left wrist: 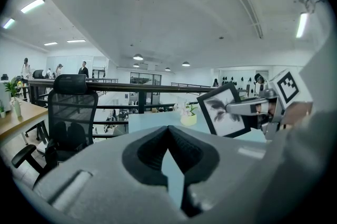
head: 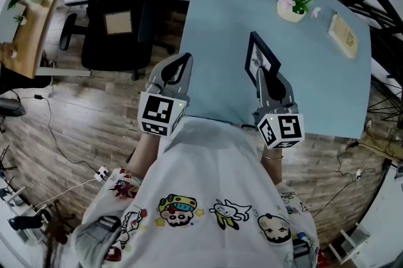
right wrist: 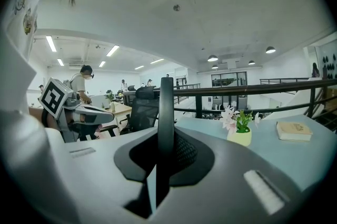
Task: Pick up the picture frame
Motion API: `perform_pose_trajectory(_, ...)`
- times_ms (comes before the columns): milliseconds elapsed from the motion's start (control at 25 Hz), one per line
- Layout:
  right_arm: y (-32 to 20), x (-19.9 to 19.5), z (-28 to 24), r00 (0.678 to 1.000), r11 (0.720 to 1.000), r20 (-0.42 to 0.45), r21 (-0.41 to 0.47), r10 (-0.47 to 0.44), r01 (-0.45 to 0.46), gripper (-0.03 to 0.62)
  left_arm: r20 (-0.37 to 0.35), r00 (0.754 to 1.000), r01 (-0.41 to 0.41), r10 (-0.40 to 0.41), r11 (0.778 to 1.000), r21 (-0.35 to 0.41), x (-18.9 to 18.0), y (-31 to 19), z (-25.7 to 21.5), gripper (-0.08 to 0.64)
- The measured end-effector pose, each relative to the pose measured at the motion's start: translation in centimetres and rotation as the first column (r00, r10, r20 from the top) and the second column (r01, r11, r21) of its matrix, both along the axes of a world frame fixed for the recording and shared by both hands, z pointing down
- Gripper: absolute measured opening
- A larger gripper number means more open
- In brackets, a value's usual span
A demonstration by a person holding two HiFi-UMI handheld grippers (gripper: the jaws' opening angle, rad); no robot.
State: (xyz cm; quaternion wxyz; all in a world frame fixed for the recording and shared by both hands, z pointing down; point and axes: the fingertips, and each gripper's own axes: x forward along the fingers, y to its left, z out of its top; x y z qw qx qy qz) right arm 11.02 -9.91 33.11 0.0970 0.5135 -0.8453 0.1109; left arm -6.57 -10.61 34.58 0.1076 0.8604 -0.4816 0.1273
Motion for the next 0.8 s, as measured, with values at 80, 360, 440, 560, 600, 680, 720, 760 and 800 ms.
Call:
perform_pose_trajectory(80, 0.0, -0.06, 0.16, 1.0, 1.0, 0.001, -0.01, -0.004, 0.004, 0.035, -0.004, 1.0, 0.003, -0.003, 1.0, -0.006, -0.02, 0.03, 0.0, -0.001)
perform_pose_trajectory(360, -0.1, 0.01, 0.47, 1.0, 1.0, -0.003, -0.018, -0.019, 0.019, 0.035, 0.01, 1.0, 0.005, -0.005, 1.0, -0.012, 0.26, 0.03, 0.1, -0.002)
perform_pose_trajectory(440, -0.15, 0.08, 0.44, 1.0, 1.0, -0.005, -0.017, -0.016, 0.016, 0.035, 0.012, 1.0, 0.006, -0.005, 1.0, -0.022, 0.24, 0.16, 0.27, -0.002)
perform_pose_trajectory(560, -0.25, 0.24, 0.42, 1.0, 1.0, -0.006, -0.017, -0.012, 0.012, 0.035, 0.011, 1.0, 0.009, -0.009, 1.0, 0.005, 0.22, -0.1, -0.19, -0.002)
perform_pose_trajectory(600, -0.28, 0.27, 0.42, 1.0, 1.0, -0.006, -0.017, -0.012, 0.011, 0.035, 0.01, 1.0, 0.01, -0.01, 1.0, 0.012, 0.21, -0.18, -0.33, -0.002)
perform_pose_trajectory(680, -0.33, 0.27, 0.42, 1.0, 1.0, -0.005, -0.016, -0.013, 0.013, 0.035, 0.011, 1.0, 0.013, -0.013, 1.0, 0.017, 0.17, -0.23, -0.46, -0.002)
perform_pose_trajectory(720, -0.35, 0.26, 0.44, 1.0, 1.0, -0.005, -0.016, -0.014, 0.014, 0.035, 0.01, 1.0, 0.015, -0.015, 1.0, 0.017, 0.17, -0.22, -0.49, -0.002)
perform_pose_trajectory(760, -0.37, 0.24, 0.48, 1.0, 1.0, -0.005, -0.016, -0.015, 0.015, 0.035, 0.01, 1.0, 0.017, -0.017, 1.0, 0.018, 0.18, -0.21, -0.52, -0.002)
perform_pose_trajectory(800, -0.38, 0.23, 0.53, 1.0, 1.0, -0.006, -0.017, -0.017, 0.017, 0.035, 0.009, 1.0, 0.019, -0.019, 1.0, 0.019, 0.19, -0.19, -0.54, -0.002)
